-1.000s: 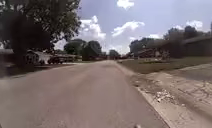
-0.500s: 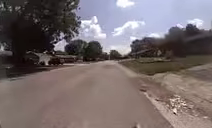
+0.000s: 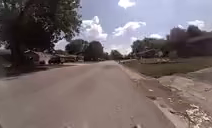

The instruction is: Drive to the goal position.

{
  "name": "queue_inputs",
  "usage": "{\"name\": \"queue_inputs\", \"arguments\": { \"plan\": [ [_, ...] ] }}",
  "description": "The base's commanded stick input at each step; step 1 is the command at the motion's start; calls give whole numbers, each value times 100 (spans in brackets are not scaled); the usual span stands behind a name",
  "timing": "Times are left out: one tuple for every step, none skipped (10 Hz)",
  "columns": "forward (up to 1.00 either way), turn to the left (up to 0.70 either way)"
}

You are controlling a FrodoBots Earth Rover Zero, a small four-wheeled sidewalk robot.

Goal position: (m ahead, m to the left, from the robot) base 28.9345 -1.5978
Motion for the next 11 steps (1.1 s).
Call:
{"name": "queue_inputs", "arguments": {
  "plan": [
    [70,0],
    [70,0],
    [70,0],
    [70,0],
    [70,0],
    [70,0],
    [70,0],
    [70,0],
    [70,0],
    [70,0],
    [70,0]
  ]
}}
